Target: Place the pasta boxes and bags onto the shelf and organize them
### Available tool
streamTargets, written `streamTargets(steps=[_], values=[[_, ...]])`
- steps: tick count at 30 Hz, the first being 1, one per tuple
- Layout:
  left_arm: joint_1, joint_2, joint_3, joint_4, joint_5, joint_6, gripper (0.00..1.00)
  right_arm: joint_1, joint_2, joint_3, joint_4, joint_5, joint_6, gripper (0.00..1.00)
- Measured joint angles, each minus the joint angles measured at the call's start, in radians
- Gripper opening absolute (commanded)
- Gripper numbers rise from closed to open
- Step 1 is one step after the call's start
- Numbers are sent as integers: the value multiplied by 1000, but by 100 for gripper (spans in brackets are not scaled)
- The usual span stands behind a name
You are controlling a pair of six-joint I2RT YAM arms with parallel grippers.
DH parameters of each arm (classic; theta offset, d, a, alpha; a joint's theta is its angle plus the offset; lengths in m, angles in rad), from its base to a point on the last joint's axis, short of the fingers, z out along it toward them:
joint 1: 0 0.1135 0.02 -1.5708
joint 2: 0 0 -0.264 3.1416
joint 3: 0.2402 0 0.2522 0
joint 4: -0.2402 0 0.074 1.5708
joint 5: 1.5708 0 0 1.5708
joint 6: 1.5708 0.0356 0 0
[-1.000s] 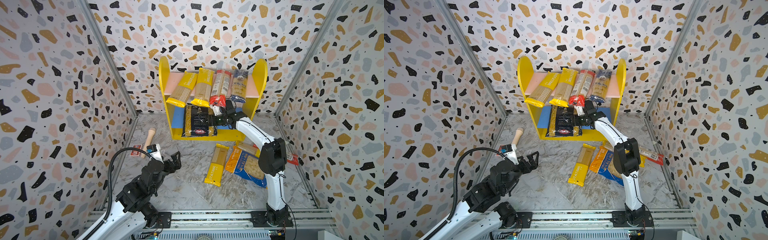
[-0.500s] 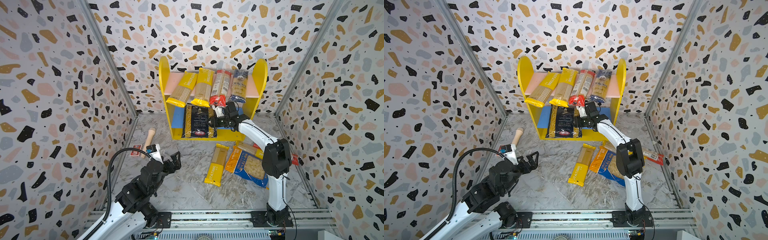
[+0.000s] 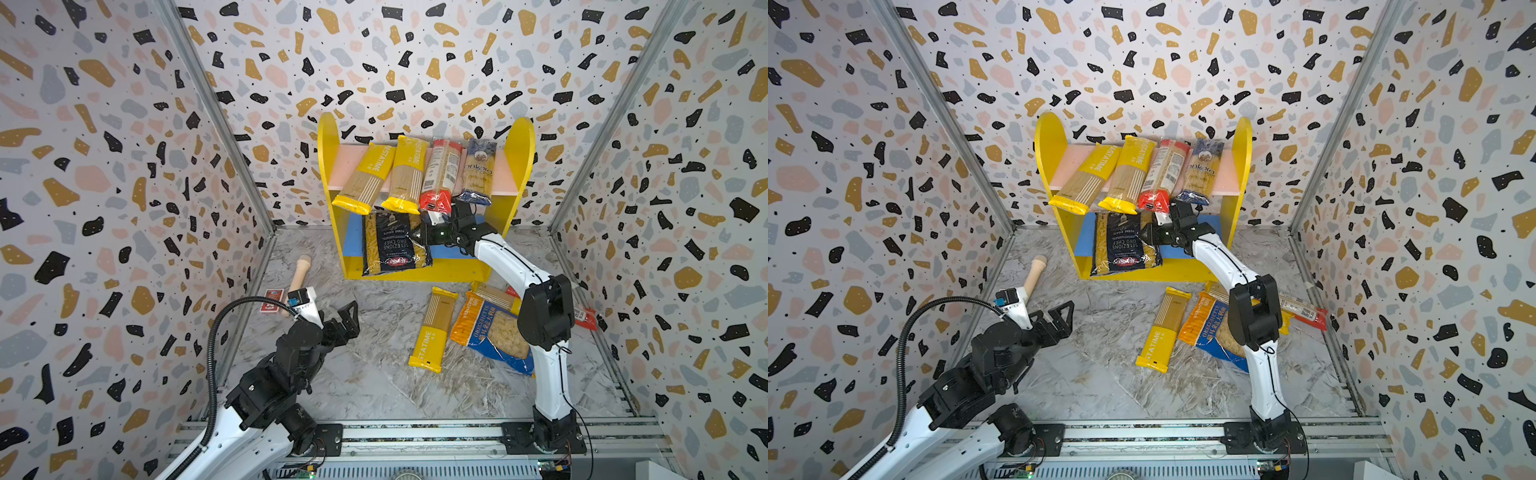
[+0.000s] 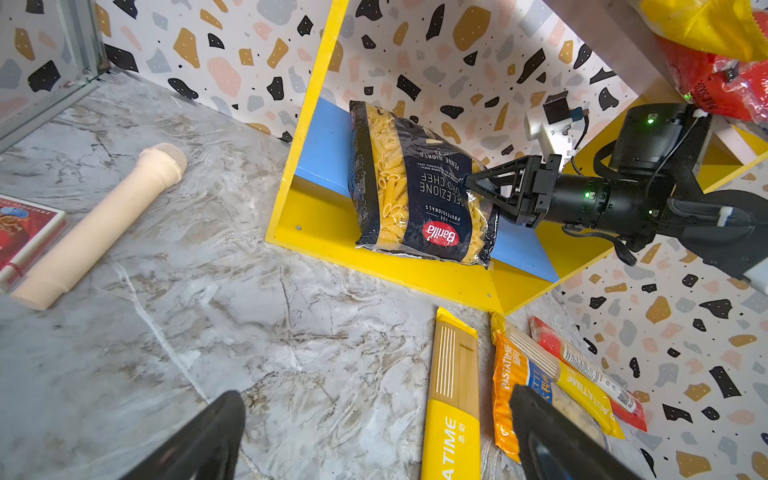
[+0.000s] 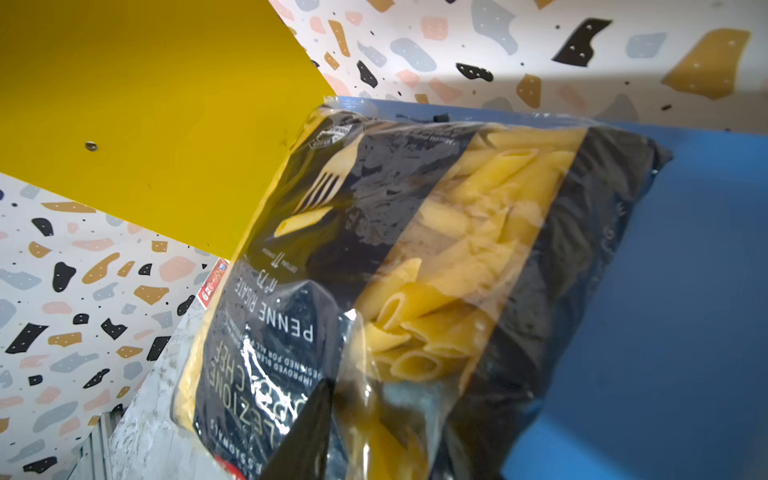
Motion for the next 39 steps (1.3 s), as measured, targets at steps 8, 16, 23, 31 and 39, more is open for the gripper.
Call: streamTargets(steps=[8,16,23,31,39], values=[[0,2,13,-22,-9,12,99,23,107,143,-18,-36,24,38],[4,12,24,-21,-25,27,100,30,108,147,-22,-49,52,37],[13,60,-45,46,4,0,99,23,108,137,-6,-78,77,40],[24,243,-169,258,83,-49,98,9,98,83,55,-125,86,41],[47,521,-163,521,106,-49,97,-23,77,-4,122,-187,109,42]])
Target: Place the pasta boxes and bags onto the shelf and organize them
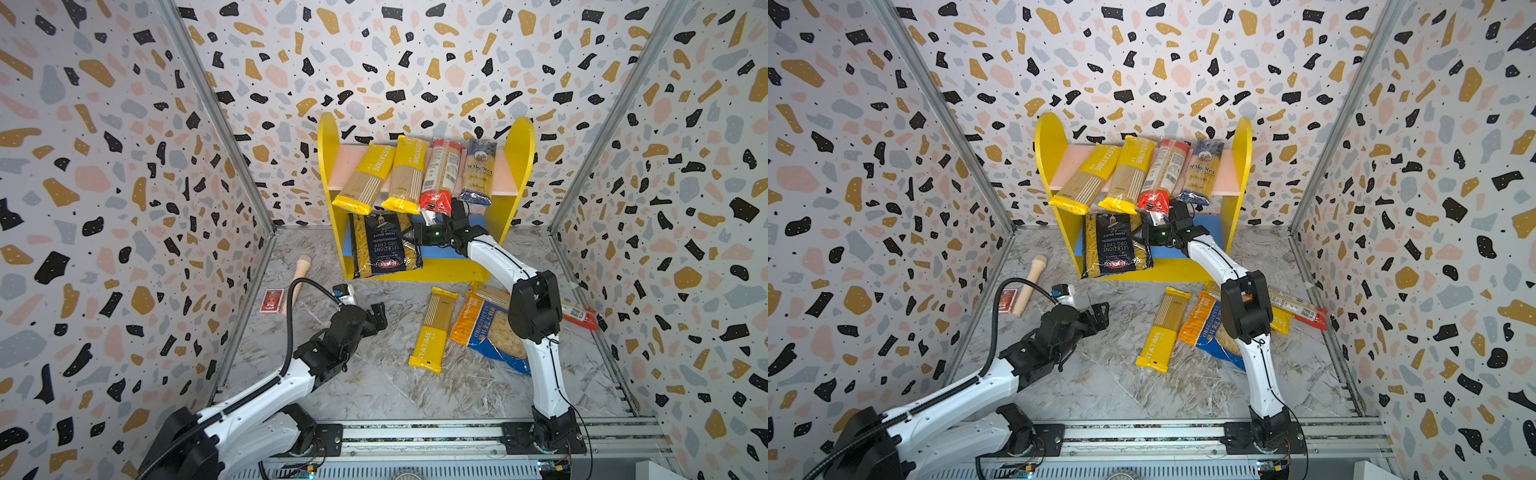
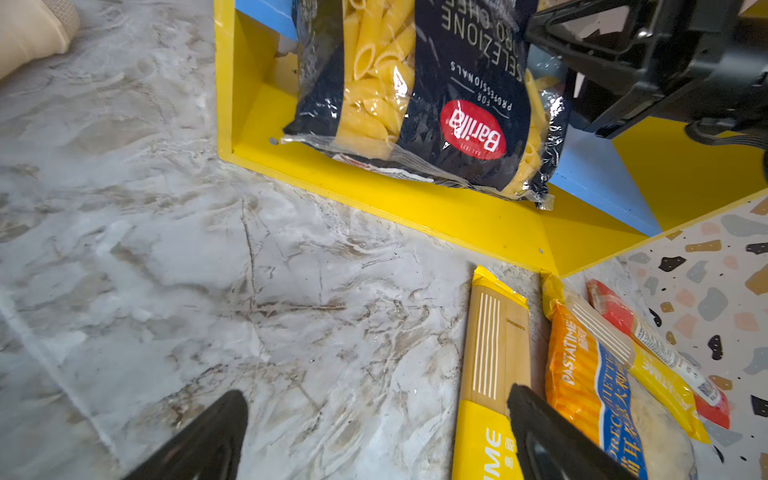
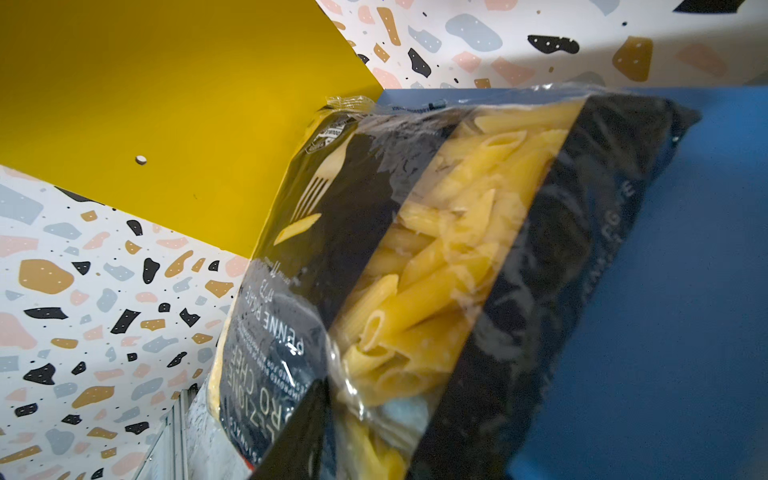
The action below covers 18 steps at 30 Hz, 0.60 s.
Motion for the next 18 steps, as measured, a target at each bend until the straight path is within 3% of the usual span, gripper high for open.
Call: streamTargets(steps=[12,18], values=[[34,297,169,227,-19,62,95,-27,-29,-33,42,-64,35,46],[55,366,232,270,-39,97,93,-53,-114,-160,97,-75,46,46]])
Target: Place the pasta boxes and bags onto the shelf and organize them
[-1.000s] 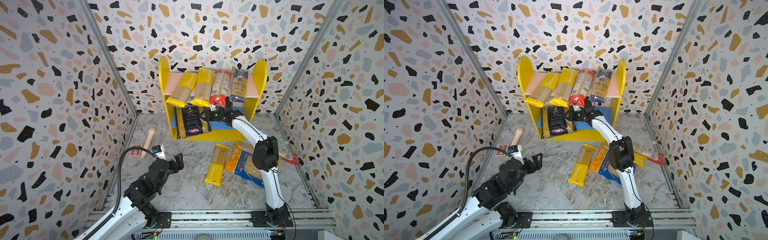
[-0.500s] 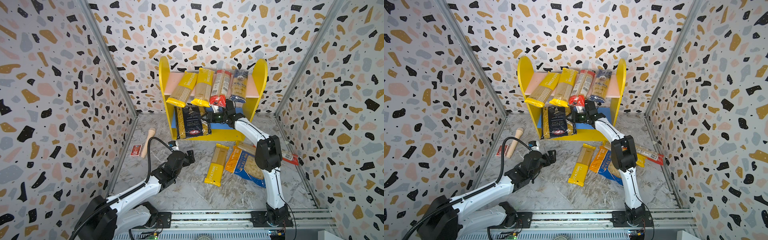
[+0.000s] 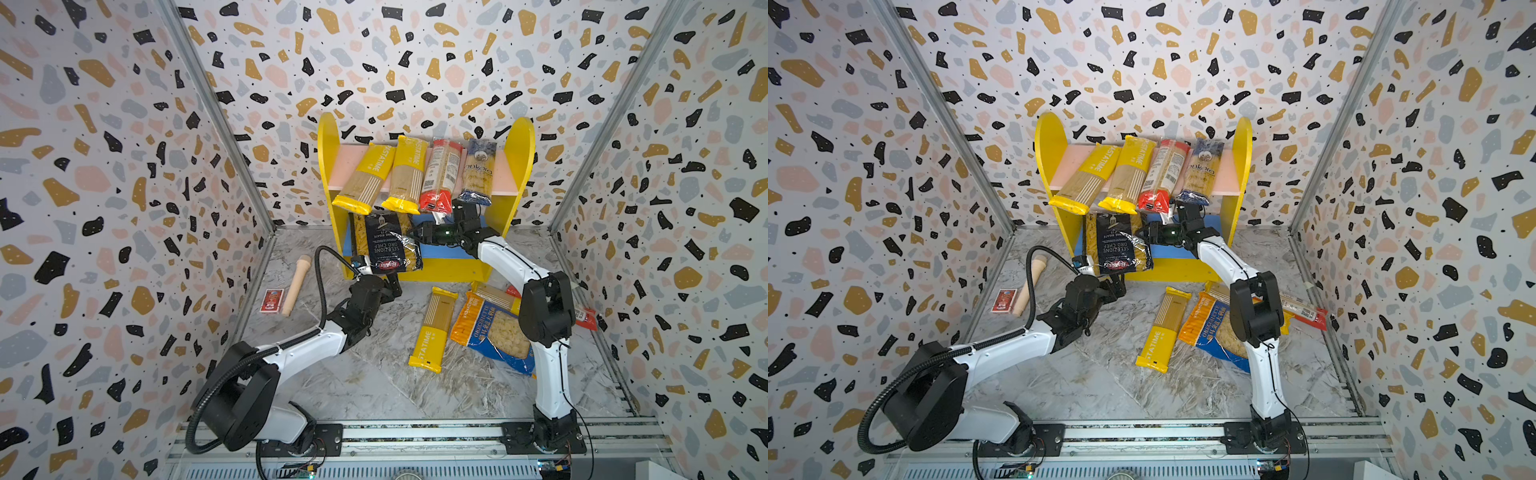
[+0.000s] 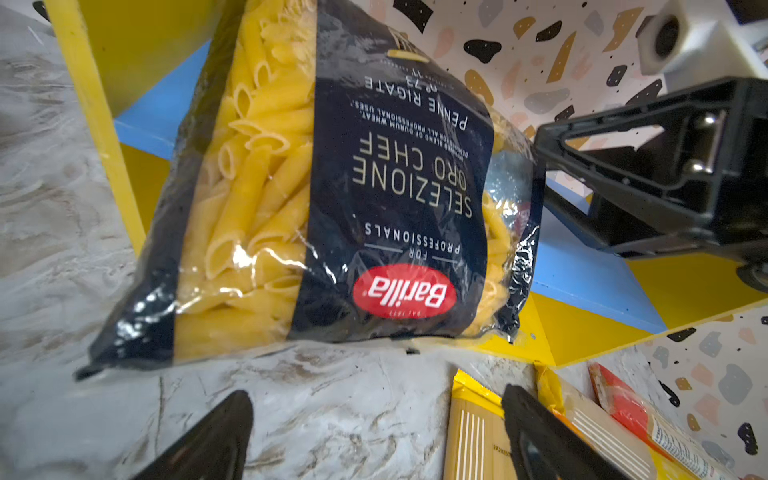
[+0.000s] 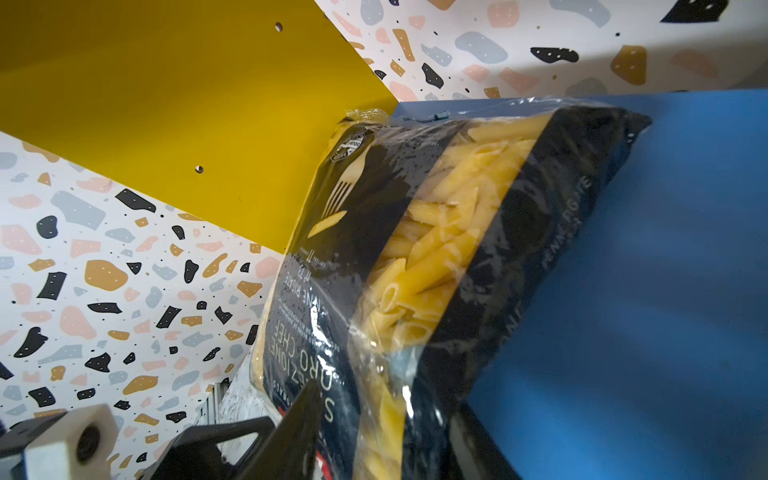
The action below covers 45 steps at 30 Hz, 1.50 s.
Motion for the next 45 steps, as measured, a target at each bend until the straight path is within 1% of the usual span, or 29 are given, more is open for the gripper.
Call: streamTargets(steps=[6,10,15,20,24,28,31,34,37,41,45], values=[[29,15,5,7,-19,19,92,-45,-105,-151,70,-13,12,47],[50,25,25,13,-17,29,91,-72,-150,-221,97,-19,18,48],[56,36,34,37,-18,32,90,-92,-157,-233,109,-26,21,48],[60,58,79,27,-15,46,89,-92,-157,-233,111,-34,20,49],[67,47,94,31,-14,50,89,-91,-157,-232,105,-39,14,56],[68,22,87,26,-14,50,89,-85,-156,-232,103,-48,13,59],[68,-21,71,6,-13,50,89,-82,-154,-232,103,-51,13,61],[68,-94,46,-22,-15,49,90,-80,-154,-232,104,-52,13,61],[68,-196,18,-66,-35,49,91,-80,-154,-232,103,-52,11,62],[68,-370,-42,-145,-84,40,92,-80,-154,-232,104,-52,10,62],[68,-494,-153,-177,-91,0,92,-80,-154,-232,104,-52,10,62]])
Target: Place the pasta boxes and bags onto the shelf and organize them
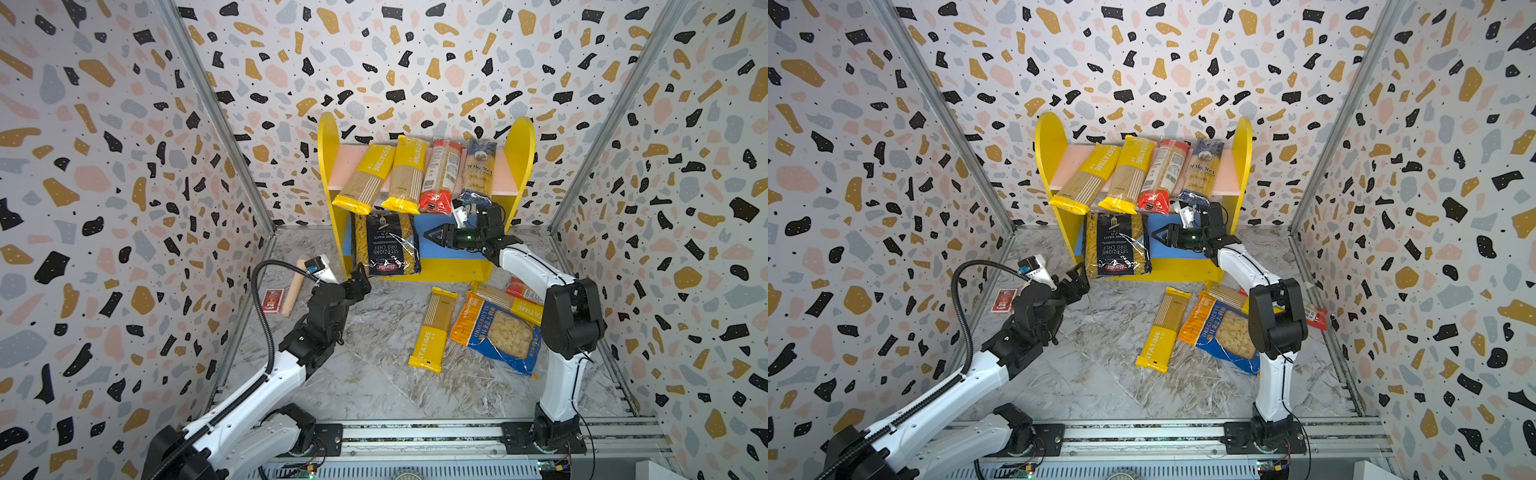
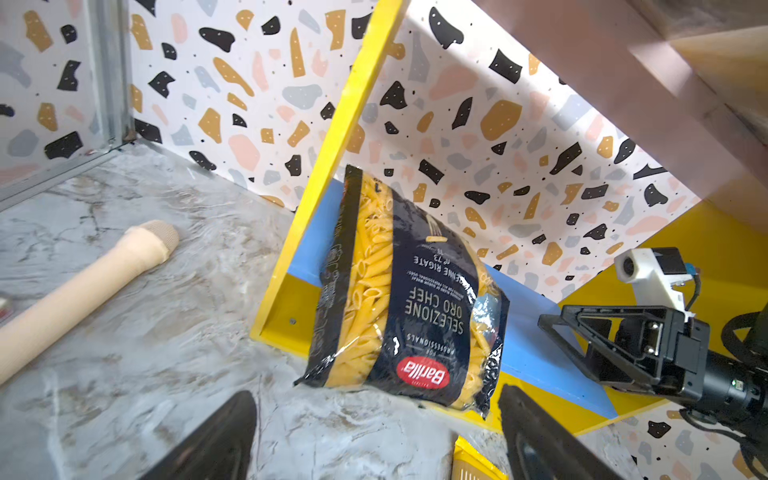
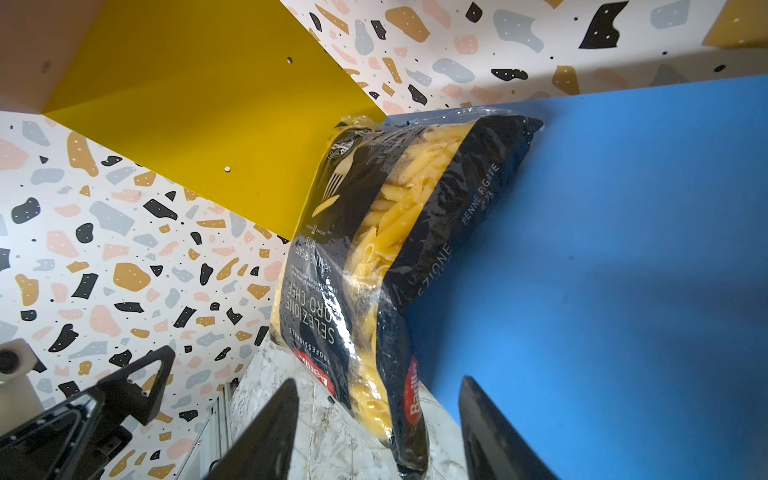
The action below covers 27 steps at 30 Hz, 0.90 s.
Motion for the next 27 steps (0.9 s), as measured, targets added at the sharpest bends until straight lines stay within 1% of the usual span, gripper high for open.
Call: streamTargets(steps=[2,5,10,17,21,27], values=[[0,-14,-69,-1,6,-24,92,2,1,2,-1,-1,0,62],[0,21,-150,0,31,-51,92,6,10,18,0,-3,1,63],[0,123,-187,75,75,-67,92,23,39,63,-4,-3,1,64],[0,301,-169,257,105,-61,93,34,79,134,-26,-3,0,65],[0,430,-101,333,116,-55,93,32,97,160,-36,-4,0,65],[0,543,-18,424,117,-41,92,26,130,178,-47,-10,0,65]])
